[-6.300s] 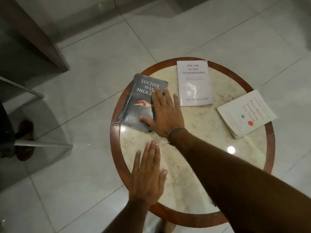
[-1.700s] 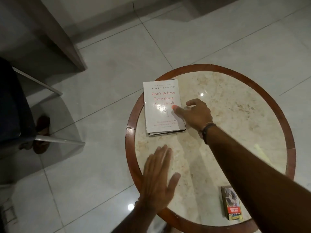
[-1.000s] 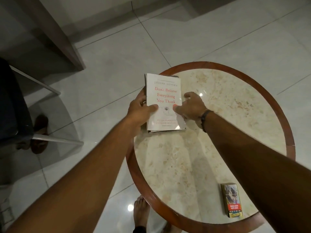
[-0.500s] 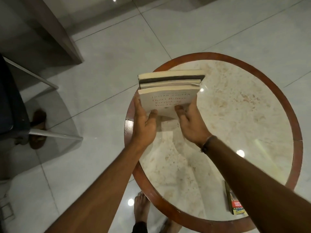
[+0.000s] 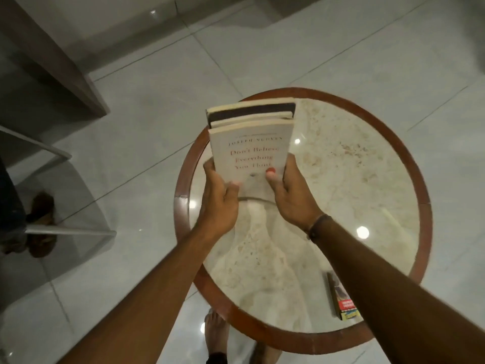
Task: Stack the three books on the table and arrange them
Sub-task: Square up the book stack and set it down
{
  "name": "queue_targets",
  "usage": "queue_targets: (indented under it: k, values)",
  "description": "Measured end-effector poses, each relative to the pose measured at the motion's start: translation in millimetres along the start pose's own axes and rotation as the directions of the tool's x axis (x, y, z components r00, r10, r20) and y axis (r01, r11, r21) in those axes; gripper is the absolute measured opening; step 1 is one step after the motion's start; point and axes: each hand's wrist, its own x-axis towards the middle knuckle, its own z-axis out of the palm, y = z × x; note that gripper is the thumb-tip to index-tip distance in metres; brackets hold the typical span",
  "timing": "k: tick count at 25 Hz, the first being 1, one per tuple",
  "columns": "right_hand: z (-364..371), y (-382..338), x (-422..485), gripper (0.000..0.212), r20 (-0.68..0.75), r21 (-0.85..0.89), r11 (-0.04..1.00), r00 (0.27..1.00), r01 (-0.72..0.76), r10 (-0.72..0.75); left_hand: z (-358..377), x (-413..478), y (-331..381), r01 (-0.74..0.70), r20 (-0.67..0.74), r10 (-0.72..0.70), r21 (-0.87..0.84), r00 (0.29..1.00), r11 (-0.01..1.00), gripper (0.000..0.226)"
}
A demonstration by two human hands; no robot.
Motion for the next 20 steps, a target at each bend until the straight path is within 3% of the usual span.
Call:
queue_targets:
  k: [2, 5, 9, 14, 20]
  values:
    - [-37.9, 6.7, -23.8, 0.036, -0.049, 0.0, 0.995, 0.994, -0.099, 0.098, 27.9, -5.6, 10.2, 0.048, 0.112, -0.059, 0.095, 0.992, 0.994, 0.061]
    - [-101.8, 25.1, -59.8, 0.034, -0.186, 0.039, 0.951, 0.933, -0.307, 0.309, 92.9, -8.2, 30.9, 0.002, 0.248, -0.064, 0.245, 0.967, 0.969, 0.059]
    - [-181.2, 60.0, -93.9, 0.03, -0.4, 0.174, 0.836, 0.738, -0.521, 0.543, 186.5, -12.4, 63.6, 0.022, 0.413, -0.194, 0.385, 0.89, 0.923, 0.055]
    - [-217.2, 107.6, -106.3, 0.03, -0.416, 0.308, 0.661, 0.528, -0.684, 0.74, 247.4, -22.9, 68.1, 0.024, 0.353, -0.279, 0.582, 0.893, 0.813, 0.055]
    - [-218.0, 123.2, -103.9, 0.04, -0.504, 0.236, 0.603, 0.434, -0.762, 0.747, 260.0, -25.7, 64.8, 0.006, 0.251, -0.21, 0.629, 0.945, 0.777, 0.071]
